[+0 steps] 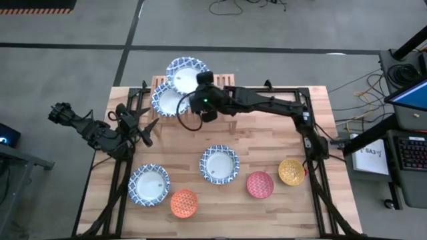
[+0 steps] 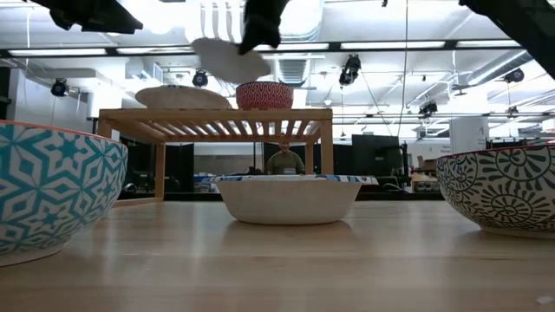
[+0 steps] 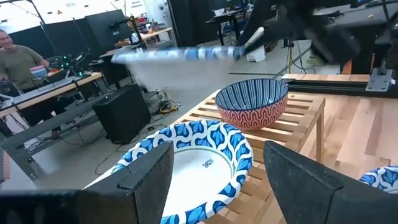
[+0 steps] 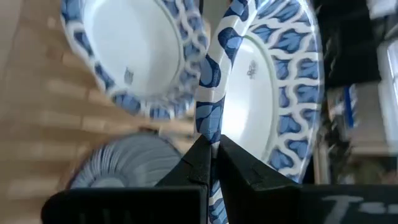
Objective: Place and stack bowls onto a shelf
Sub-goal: Stack the white pattern bowl on top of the other white pattern bowl on the shelf
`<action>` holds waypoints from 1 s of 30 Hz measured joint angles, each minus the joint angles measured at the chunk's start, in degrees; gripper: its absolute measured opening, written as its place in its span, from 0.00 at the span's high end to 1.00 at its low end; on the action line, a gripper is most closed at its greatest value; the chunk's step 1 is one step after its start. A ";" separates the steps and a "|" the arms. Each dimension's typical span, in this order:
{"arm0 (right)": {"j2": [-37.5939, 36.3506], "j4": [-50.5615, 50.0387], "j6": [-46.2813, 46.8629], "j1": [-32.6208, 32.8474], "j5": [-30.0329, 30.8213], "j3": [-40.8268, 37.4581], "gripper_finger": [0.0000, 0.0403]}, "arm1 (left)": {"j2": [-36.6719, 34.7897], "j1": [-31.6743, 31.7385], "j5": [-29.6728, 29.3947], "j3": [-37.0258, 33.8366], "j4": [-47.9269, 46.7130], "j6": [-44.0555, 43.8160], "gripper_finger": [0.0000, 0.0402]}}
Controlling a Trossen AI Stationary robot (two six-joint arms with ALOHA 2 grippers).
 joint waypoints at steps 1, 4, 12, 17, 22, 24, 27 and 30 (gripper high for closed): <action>0.13 0.58 -1.45 0.00 -0.85 -0.82 0.97 | -0.02 0.00 0.04 0.00 -0.06 0.00 0.43; 1.06 2.31 -3.10 0.01 -1.69 -1.30 0.97 | -0.01 -0.01 0.04 -0.01 -0.12 0.00 0.43; 1.68 3.64 -7.50 0.52 -11.64 -2.53 0.97 | -0.08 -0.02 0.02 -0.02 -0.19 -0.05 0.43; 1.66 5.02 -5.23 0.31 -11.29 -2.57 0.95 | -0.02 -0.02 0.04 -0.02 -0.45 -0.15 0.43; 1.66 5.52 -3.35 0.33 -11.38 -2.59 0.85 | -0.02 -0.02 0.02 -0.02 -0.46 -0.15 0.43; 1.66 5.55 -2.50 0.27 -11.38 -2.59 0.80 | -0.02 -0.02 0.02 -0.02 -0.43 -0.15 0.43; 1.68 5.60 -2.34 0.20 -11.32 -2.59 0.75 | 0.00 -0.02 0.02 -0.02 -0.43 -0.17 0.43; 1.68 7.20 -1.93 0.22 -11.33 -2.61 0.72 | 0.00 -0.02 0.02 -0.02 -0.41 -0.17 0.43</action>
